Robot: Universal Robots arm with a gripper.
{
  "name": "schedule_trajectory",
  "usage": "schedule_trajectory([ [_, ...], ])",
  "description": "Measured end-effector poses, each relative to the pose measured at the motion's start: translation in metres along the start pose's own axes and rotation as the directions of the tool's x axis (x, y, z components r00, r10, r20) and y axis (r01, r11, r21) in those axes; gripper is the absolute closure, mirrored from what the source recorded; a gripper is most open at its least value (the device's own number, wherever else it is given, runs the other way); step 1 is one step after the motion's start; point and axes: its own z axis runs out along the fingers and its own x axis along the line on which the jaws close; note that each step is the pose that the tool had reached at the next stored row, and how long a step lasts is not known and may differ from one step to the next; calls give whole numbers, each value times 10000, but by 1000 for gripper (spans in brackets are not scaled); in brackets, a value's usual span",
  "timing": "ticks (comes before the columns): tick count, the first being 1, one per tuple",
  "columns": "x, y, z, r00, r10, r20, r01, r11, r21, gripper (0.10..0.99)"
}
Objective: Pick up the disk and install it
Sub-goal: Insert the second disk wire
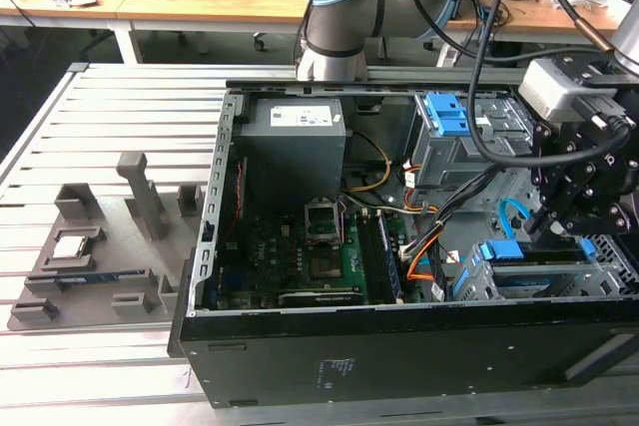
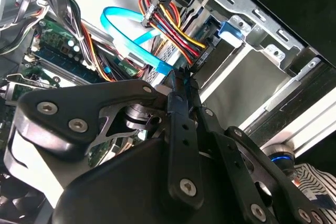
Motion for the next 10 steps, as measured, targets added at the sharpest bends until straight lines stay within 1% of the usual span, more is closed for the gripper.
schedule_trajectory([
  [4, 1, -12, 17, 10000, -2, 2, 2, 10000, -1, 925],
  [7, 4, -21, 64, 10000, -1, -13, 1, 10000, -1, 925],
  [9, 4, -21, 72, 10000, 0, -31, 0, 10000, -2, 925],
  [10, 3, -23, 76, 10000, -3, -23, 3, 10000, 2, 925],
])
